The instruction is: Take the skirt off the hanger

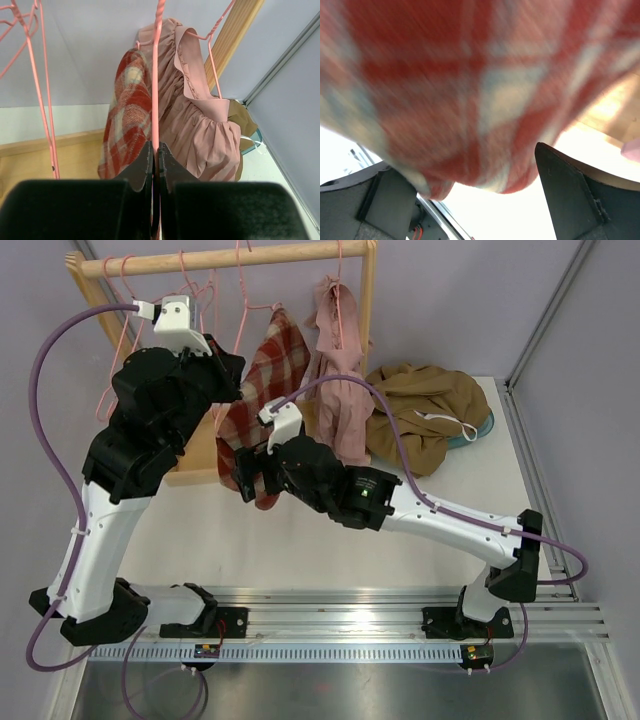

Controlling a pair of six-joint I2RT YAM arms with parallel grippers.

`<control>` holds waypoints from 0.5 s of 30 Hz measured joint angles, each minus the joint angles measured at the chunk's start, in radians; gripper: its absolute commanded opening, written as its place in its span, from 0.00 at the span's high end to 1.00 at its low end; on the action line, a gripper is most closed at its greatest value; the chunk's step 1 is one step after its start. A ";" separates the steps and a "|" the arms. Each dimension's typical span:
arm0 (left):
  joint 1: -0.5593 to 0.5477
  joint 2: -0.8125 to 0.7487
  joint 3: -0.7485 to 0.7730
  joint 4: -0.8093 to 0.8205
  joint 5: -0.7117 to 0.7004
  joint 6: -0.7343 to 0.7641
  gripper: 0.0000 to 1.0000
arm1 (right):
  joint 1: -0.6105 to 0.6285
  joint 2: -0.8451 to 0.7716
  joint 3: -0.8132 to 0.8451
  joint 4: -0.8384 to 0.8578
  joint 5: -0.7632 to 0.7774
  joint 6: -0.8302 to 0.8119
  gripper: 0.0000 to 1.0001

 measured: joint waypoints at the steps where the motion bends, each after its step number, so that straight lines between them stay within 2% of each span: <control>1: 0.000 -0.004 0.000 0.000 -0.002 0.004 1.00 | 0.001 -0.015 -0.031 0.011 0.005 0.001 0.01; 8: 0.000 -0.008 0.004 -0.019 -0.005 0.014 1.00 | 0.013 -0.091 -0.189 0.032 0.018 0.024 0.01; 15: 0.000 0.004 0.049 -0.039 -0.004 0.014 1.00 | 0.021 -0.087 -0.220 0.035 0.016 0.038 0.00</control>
